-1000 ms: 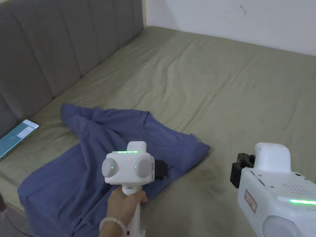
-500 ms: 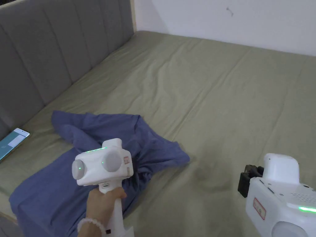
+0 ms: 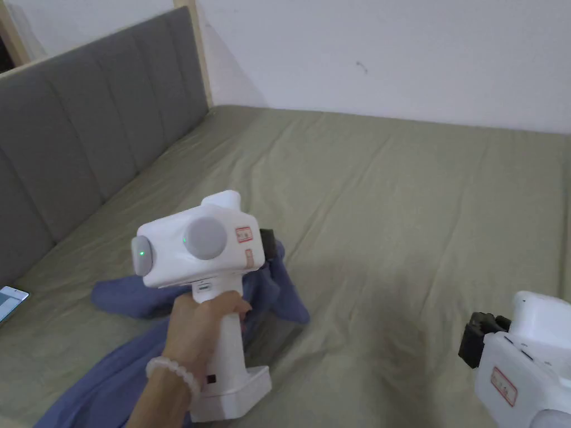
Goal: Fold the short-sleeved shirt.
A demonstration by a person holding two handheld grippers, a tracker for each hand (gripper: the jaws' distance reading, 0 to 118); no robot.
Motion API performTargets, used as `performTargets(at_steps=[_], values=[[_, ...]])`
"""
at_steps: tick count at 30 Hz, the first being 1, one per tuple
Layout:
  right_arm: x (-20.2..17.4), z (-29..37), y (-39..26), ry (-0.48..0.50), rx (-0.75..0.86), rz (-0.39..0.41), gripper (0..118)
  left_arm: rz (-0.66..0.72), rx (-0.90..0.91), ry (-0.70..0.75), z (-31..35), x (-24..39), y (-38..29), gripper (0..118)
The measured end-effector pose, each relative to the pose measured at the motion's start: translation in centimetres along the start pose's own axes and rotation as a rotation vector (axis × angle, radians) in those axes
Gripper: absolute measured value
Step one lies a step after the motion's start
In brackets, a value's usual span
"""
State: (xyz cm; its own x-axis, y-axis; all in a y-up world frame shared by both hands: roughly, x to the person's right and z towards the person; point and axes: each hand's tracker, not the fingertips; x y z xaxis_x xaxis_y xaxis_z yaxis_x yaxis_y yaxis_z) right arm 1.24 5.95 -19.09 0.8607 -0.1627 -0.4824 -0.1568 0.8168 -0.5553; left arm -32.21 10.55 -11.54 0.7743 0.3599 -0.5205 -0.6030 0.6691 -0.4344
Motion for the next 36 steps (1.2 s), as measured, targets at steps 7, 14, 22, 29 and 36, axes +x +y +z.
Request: performTargets(at_steps=[7, 14, 22, 29, 36], values=[[7.0, 4.5, 1.6, -0.146, 0.099, -0.099, 1, -0.142, -0.062, -0.407, -0.1, 17.1, -2.3, 3], [14.2, 8.9, 1.7, -0.306, 0.146, -0.197, 1, -0.166, -0.276, -0.603, -2.5, 25.2, -11.8, 3], [16.1, 9.6, -1.2, -0.364, 0.063, -0.248, 1, -0.343, -0.584, -0.294, -10.0, 22.3, -25.1, 3], [15.0, 7.4, -2.1, -0.337, -0.007, -0.216, 1, -0.458, -0.513, -0.314, -8.5, 22.7, -24.5, 74], [13.1, 5.9, -1.1, -0.279, -0.024, -0.150, 1, -0.388, -0.364, -0.324, -4.2, 19.2, -17.4, 105]])
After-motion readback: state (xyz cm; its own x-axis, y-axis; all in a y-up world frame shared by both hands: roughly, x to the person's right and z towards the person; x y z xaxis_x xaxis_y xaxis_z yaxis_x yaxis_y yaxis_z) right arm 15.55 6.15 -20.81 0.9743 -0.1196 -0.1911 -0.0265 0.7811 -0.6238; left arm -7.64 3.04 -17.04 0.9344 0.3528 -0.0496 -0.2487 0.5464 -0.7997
